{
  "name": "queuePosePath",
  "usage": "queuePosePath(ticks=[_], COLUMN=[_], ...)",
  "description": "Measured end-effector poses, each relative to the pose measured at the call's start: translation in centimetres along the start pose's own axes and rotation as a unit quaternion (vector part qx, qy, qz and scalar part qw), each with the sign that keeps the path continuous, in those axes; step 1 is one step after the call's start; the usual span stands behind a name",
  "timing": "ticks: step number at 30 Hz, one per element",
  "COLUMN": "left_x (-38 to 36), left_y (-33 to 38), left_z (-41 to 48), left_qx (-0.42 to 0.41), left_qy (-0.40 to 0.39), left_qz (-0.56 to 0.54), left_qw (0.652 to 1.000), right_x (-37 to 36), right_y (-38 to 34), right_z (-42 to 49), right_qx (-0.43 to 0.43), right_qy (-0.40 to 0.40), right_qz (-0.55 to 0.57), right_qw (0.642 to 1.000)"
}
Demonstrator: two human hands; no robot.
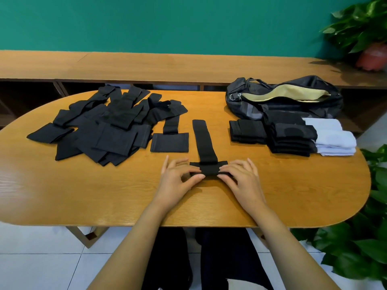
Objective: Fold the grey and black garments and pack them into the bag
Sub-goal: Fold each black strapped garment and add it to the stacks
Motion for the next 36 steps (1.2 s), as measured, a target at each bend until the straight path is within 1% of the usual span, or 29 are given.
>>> queuePosePath(ticks=[7, 9, 12, 15, 18, 21, 24, 31, 33, 36], left_x=[-0.3, -0.1, 0.3, 0.9, 0.8, 0.6, 0.7, 1.2, 1.3, 1.2], left_y=[-0.1, -0.3, -0.7, -1.0, -1.0, -0.8, -0.9, -1.3, -1.2, -1.3], left_z=[0.1, 0.2, 0.2, 0.2, 0.3, 0.5, 0.6, 0.5, 0.4, 0.4], left_qx=[0.005, 0.009, 0.027, 0.042, 0.047, 0.031, 0.033, 0.060, 0.058, 0.066], left_qy=[-0.008, -0.001, 0.019, 0.045, 0.042, 0.036, 0.048, 0.074, 0.083, 0.081], left_qz=[0.029, 0.024, -0.003, -0.015, -0.007, 0.008, 0.022, -0.006, 0.005, 0.020], left_qw=[1.000, 1.000, 0.999, 0.998, 0.998, 0.999, 0.998, 0.995, 0.995, 0.994], right_x=[0.7, 0.8, 0.7, 0.3, -0.2, -0.1, -0.1, 0.2, 0.2, 0.1], right_y=[-0.2, 0.0, 0.4, 0.8, 1.5, 1.9, 2.6, 2.4, 2.2, 2.3], right_z=[0.2, 0.2, 0.1, 0.1, 0.1, 0.0, -0.3, -0.3, -0.2, -0.2], right_qx=[-0.009, -0.021, -0.039, -0.044, -0.062, -0.076, -0.113, -0.110, -0.096, -0.100], right_qy=[0.026, 0.037, 0.031, 0.010, -0.004, 0.012, 0.028, 0.031, 0.029, 0.022], right_qz=[0.037, 0.056, 0.077, 0.057, 0.042, 0.046, 0.062, 0.058, 0.048, 0.037], right_qw=[0.999, 0.998, 0.996, 0.997, 0.997, 0.996, 0.991, 0.992, 0.994, 0.994])
Point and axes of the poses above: each hand's wrist, its own z-axis towards the middle knuckle, its own x-axis out of the back of the hand, y = z × x, the point moved 9 cm from there along z, towards the middle knuckle, and after that the axes turned 15 degrees about x, right-handed, at the moved point
